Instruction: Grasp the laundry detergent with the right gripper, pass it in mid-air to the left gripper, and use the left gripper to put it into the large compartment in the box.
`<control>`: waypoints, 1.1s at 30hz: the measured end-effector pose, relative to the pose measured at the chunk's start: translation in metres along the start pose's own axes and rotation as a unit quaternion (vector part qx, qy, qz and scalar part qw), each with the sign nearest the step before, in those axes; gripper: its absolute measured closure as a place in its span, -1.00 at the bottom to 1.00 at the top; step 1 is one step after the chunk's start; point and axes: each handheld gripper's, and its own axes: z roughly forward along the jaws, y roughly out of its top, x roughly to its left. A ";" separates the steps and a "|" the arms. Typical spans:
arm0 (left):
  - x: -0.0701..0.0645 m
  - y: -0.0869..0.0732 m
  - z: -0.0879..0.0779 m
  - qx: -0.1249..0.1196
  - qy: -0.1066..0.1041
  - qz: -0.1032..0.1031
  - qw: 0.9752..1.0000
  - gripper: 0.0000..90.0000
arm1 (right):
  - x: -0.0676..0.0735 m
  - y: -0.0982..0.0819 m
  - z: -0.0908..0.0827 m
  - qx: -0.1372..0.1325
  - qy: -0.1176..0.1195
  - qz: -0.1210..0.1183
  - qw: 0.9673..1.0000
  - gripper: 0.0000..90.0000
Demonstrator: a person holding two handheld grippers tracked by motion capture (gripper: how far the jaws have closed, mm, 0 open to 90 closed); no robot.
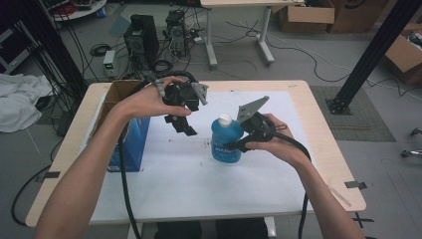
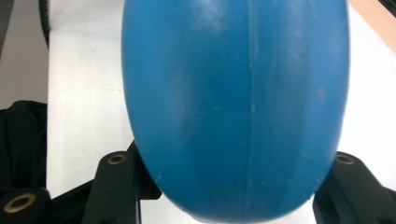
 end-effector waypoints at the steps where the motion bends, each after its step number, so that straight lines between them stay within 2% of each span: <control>1: -0.001 0.001 -0.001 0.000 0.000 0.001 1.000 -0.59 | 0.000 0.001 0.000 0.000 0.003 -0.003 1.000 0.01; 5: -0.007 0.004 -0.004 -0.003 0.001 0.005 1.000 -0.59 | 0.001 0.003 0.002 0.001 0.008 -0.012 1.000 0.01; 11: -0.018 0.012 -0.004 -0.002 0.000 0.006 1.000 -0.60 | 0.004 0.005 0.005 -0.002 0.028 -0.027 0.999 0.01; 16: -0.029 0.021 -0.004 -0.011 -0.001 0.020 1.000 -0.60 | 0.006 0.007 0.009 -0.001 0.043 -0.039 0.998 0.00; 20: -0.034 0.024 -0.001 -0.012 0.000 0.014 1.000 -0.60 | 0.007 0.008 0.011 -0.007 0.056 -0.045 0.997 0.01; 33: -0.038 0.032 0.014 -0.010 -0.011 0.005 1.000 -0.60 | 0.011 0.010 0.014 -0.004 0.066 -0.052 0.996 0.00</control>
